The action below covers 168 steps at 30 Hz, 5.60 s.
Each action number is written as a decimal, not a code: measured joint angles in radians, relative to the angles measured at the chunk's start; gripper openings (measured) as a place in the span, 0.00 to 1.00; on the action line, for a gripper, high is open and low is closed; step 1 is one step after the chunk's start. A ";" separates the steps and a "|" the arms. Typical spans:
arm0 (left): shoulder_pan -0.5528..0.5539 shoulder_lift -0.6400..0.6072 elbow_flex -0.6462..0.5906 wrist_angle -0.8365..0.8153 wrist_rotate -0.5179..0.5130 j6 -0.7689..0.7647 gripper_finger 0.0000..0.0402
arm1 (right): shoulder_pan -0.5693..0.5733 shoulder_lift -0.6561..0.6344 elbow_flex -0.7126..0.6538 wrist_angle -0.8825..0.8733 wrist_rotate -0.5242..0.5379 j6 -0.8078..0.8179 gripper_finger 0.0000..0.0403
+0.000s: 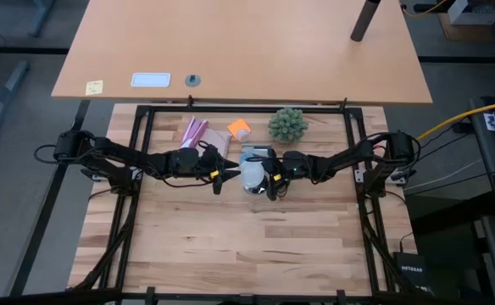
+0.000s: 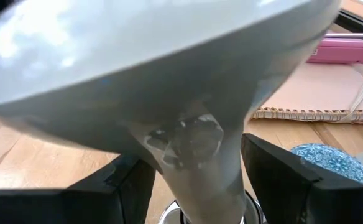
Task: Screw lightbulb
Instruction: Insert the lightbulb into the silver lamp socket
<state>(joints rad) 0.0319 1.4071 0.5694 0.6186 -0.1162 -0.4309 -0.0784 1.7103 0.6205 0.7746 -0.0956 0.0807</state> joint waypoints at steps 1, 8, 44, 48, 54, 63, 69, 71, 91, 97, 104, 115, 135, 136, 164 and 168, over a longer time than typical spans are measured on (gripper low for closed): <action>0.000 0.000 0.000 0.000 0.000 0.000 0.37 | 0.000 0.000 0.000 0.000 0.000 0.000 0.59; 0.000 0.000 0.000 0.000 0.000 0.000 0.37 | 0.000 0.000 0.000 0.001 0.000 0.000 0.56; 0.050 -0.198 -0.001 -0.064 0.001 0.154 0.37 | 0.000 -0.226 -0.001 -0.203 -0.001 -0.011 0.39; 0.050 -0.239 -0.001 -0.151 0.001 0.146 0.37 | 0.000 -0.286 -0.001 -0.309 -0.001 -0.010 0.39; 0.050 -0.269 -0.001 -0.258 0.001 0.132 0.37 | 0.000 -0.369 -0.001 -0.477 -0.001 -0.010 0.39; 0.050 -0.268 -0.001 -0.350 0.000 0.130 0.37 | 0.000 -0.397 -0.001 -0.540 -0.001 0.092 0.40; 0.050 -0.268 0.000 -0.387 0.000 0.132 0.37 | 0.018 -0.336 -0.021 -0.357 0.058 0.126 0.40; 0.050 -0.268 -0.001 -0.396 0.000 0.132 0.37 | 0.037 -0.301 -0.048 -0.210 0.082 0.126 0.40; 0.038 -0.130 0.000 -0.155 -0.002 0.109 0.37 | 0.098 0.144 -0.171 0.619 0.256 0.163 0.39; 0.038 -0.093 -0.001 -0.150 -0.002 0.067 0.37 | 0.098 0.174 -0.167 0.619 0.243 0.162 0.39; 0.038 -0.089 -0.001 -0.094 -0.003 0.072 0.37 | 0.098 0.204 -0.166 0.620 0.244 0.162 0.39; 0.036 -0.089 0.016 0.054 -0.003 0.106 0.37 | 0.098 0.258 -0.157 0.657 0.245 0.158 0.39; 0.023 0.232 0.283 0.007 0.035 0.185 0.37 | 0.098 0.264 -0.143 0.642 0.217 0.149 0.39; 0.023 0.233 0.289 -0.008 0.035 0.184 0.37 | 0.098 0.264 -0.143 0.642 0.216 0.148 0.39; 0.022 0.231 0.300 -0.074 0.034 0.171 0.37 | 0.098 0.268 -0.146 0.620 0.189 0.174 0.49; 0.022 0.231 0.300 -0.074 0.035 0.175 0.37 | 0.098 0.267 -0.146 0.622 0.185 0.174 0.50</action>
<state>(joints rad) 0.0536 1.6379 0.8692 0.5446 -0.0814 -0.2557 0.0193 1.9776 0.4744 1.3961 0.0895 0.2546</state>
